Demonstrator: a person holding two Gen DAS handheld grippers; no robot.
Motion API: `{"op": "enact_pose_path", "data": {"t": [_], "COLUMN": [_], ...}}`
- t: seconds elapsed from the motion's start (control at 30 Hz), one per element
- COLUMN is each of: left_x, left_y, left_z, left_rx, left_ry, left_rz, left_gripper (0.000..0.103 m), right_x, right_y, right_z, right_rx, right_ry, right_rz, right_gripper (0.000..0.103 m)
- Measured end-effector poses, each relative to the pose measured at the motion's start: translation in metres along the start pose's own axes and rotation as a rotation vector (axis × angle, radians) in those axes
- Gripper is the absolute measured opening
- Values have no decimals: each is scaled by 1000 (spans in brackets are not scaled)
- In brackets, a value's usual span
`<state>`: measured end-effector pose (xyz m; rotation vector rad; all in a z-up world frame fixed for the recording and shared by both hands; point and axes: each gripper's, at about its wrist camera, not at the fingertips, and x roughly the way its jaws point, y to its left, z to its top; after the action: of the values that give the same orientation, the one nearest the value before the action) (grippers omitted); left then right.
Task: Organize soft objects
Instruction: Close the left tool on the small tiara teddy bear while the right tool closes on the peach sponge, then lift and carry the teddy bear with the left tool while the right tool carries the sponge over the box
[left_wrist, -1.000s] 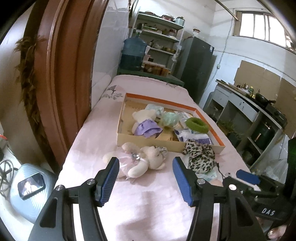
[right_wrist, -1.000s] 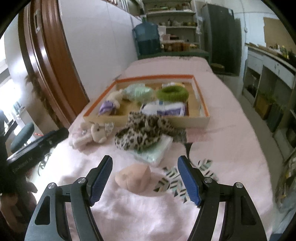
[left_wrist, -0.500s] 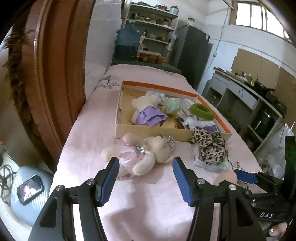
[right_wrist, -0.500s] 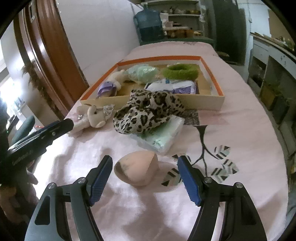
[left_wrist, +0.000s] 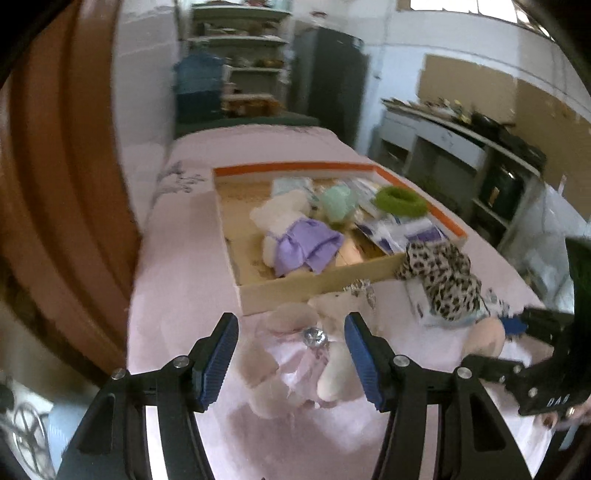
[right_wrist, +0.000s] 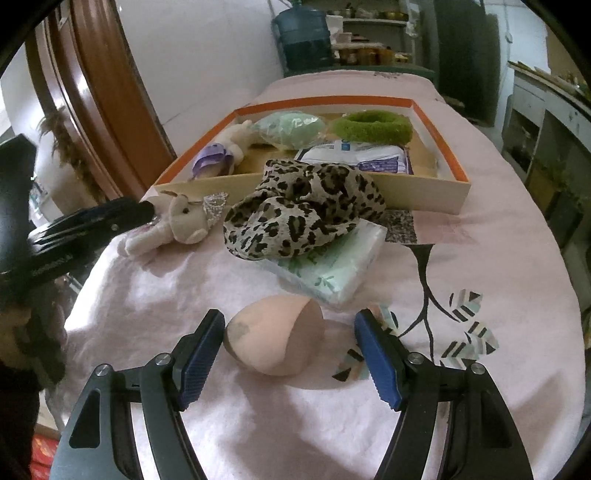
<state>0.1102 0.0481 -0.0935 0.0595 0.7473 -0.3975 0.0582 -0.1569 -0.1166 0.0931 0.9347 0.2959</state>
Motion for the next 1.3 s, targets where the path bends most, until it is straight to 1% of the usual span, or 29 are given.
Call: {"op": "enact_pose_path", "data": {"t": [0.07, 0.13, 0.17, 0.23, 0.33, 0.4, 0.47, 0.5, 0.57, 0.6, 0.63, 0.73, 0.93, 0.97, 1.0, 1.03, 1.13, 1.23, 1.3], "left_x": [9, 18, 20, 27, 32, 31, 30, 28, 25, 23, 20, 12, -5, -6, -8, -10, -17, -16, -16], "left_y": [2, 4, 4, 9, 15, 16, 12, 9, 6, 3, 1, -4, -15, -16, -16, -16, -16, -21, -24], "left_z": [-1, -1, -1, 0, -1, -3, -5, -6, -9, -11, -13, -18, -26, -26, -26, -27, -25, -25, -26], "left_rx": [21, 16, 12, -19, -73, -100, -107, -110, -120, -128, -141, -183, -244, -251, -260, -270, -289, -268, -261], "left_ry": [22, 58, 63, 90, 115, 111, 113, 110, 108, 106, 101, 85, 26, 19, 12, 3, -15, -9, -7], "left_rz": [-44, -91, -102, -131, -161, -157, -140, -129, -101, -87, -72, -54, -54, -53, -51, -50, -53, -35, -37], "left_gripper": [60, 60, 61, 64, 63, 62, 54, 52, 47, 46, 44, 39, 30, 27, 21, 10, 10, 10, 10], "right_x": [1, 1, 1, 3, 3, 3, 3, 3, 1, 0, -2, -4, -11, -12, -14, -15, -19, -21, -22], "right_y": [0, 0, 0, 1, 1, 0, -1, -1, -2, -3, -3, 1, 1, 2, 2, 2, 3, 4, 5], "right_z": [0, 0, 0, 1, 1, 0, 1, 1, 0, 0, -1, -2, -4, -4, -5, -5, -5, -4, -5], "right_rx": [2, 2, 1, -3, -5, 0, 5, 5, 10, 13, 18, 1, 5, 5, 5, 5, 3, -1, -5], "right_ry": [1, 2, 2, 1, 0, -2, -2, -2, -8, -10, -11, -13, -27, -29, -32, -34, -43, -48, -47], "right_rz": [1, 0, -1, -4, -4, 3, 8, 9, 15, 31, 50, 41, 51, 51, 52, 53, 57, 63, 64], "right_gripper": [74, 74, 74, 74, 74, 74, 74, 74, 65, 56, 52, 50, 50, 50, 50, 50, 50, 50, 50]}}
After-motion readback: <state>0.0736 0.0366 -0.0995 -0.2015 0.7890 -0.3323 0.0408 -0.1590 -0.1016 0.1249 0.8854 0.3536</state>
